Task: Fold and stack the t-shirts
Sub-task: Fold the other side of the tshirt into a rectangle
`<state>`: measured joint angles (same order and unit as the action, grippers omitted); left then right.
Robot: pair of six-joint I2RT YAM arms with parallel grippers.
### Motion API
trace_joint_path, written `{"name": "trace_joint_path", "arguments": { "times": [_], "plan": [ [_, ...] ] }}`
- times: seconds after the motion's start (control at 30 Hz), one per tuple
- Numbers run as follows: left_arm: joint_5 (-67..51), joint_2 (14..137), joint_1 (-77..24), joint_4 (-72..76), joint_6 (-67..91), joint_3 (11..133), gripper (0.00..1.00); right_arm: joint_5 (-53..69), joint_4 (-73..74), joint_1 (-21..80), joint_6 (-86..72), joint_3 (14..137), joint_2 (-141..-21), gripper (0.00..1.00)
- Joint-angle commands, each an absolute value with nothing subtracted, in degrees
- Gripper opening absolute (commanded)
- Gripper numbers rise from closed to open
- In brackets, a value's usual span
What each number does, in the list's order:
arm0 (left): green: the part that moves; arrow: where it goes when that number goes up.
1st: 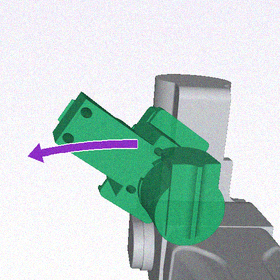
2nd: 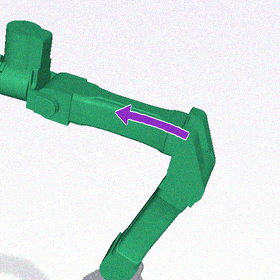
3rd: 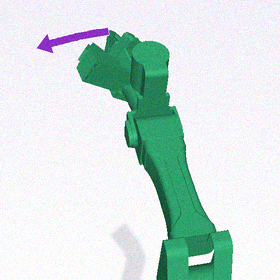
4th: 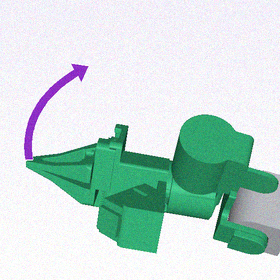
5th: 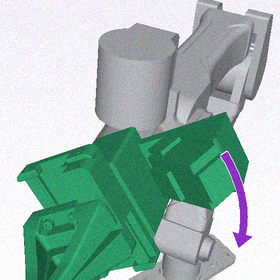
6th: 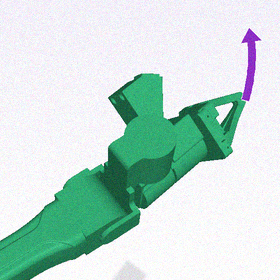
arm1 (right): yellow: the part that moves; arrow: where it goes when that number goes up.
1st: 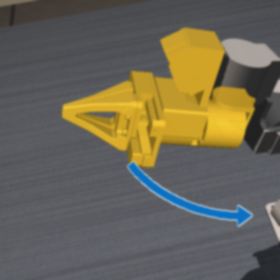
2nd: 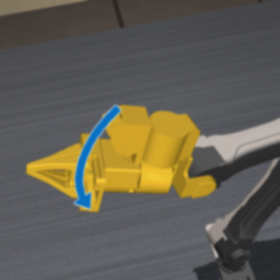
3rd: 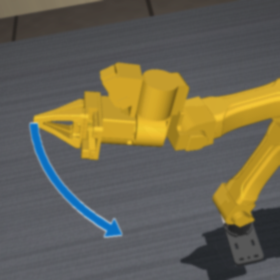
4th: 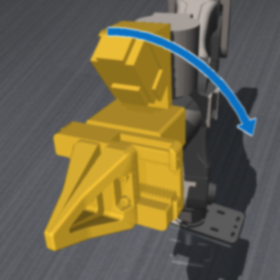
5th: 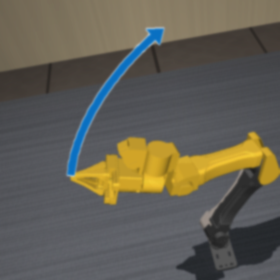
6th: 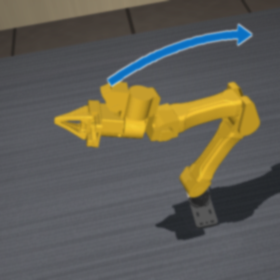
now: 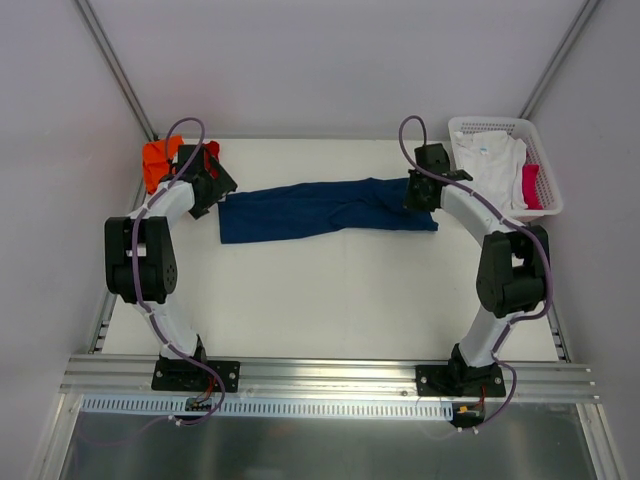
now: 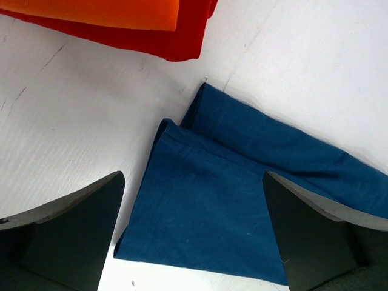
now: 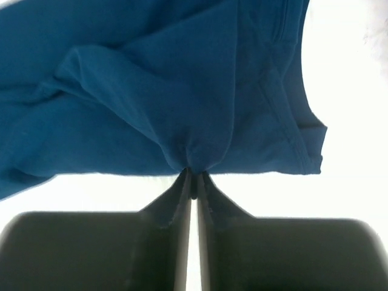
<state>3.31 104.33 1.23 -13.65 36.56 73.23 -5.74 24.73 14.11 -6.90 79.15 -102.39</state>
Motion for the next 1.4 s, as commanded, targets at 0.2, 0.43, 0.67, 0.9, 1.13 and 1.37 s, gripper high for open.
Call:
{"name": "trace_joint_path", "arguments": {
  "times": [0.2,0.43,0.67,0.9,1.13,1.37],
  "plan": [
    [1.1,101.0,1.2,-13.4,35.5,72.2,0.99,-8.4,25.9,17.6,-6.7,79.4,-95.5,0.35],
    [0.7,100.6,0.6,-13.5,35.9,71.5,0.99,-9.6,30.5,21.5,-4.8,88.3,-97.4,0.36],
    [0.7,100.1,0.4,-13.4,36.0,71.1,0.99,-9.2,30.2,25.0,-4.8,92.8,-100.6,0.31],
    [0.8,100.1,0.3,-13.4,36.2,70.7,0.99,-6.0,28.0,25.7,-4.5,96.1,-109.1,0.25],
    [0.2,100.9,0.3,-13.3,36.1,71.5,0.99,-4.4,27.8,25.2,-3.0,100.7,-115.6,0.23],
    [0.2,101.1,0.4,-13.1,35.9,71.7,0.99,-2.7,27.5,23.5,-2.0,102.9,-118.1,0.23]
  ]
}}
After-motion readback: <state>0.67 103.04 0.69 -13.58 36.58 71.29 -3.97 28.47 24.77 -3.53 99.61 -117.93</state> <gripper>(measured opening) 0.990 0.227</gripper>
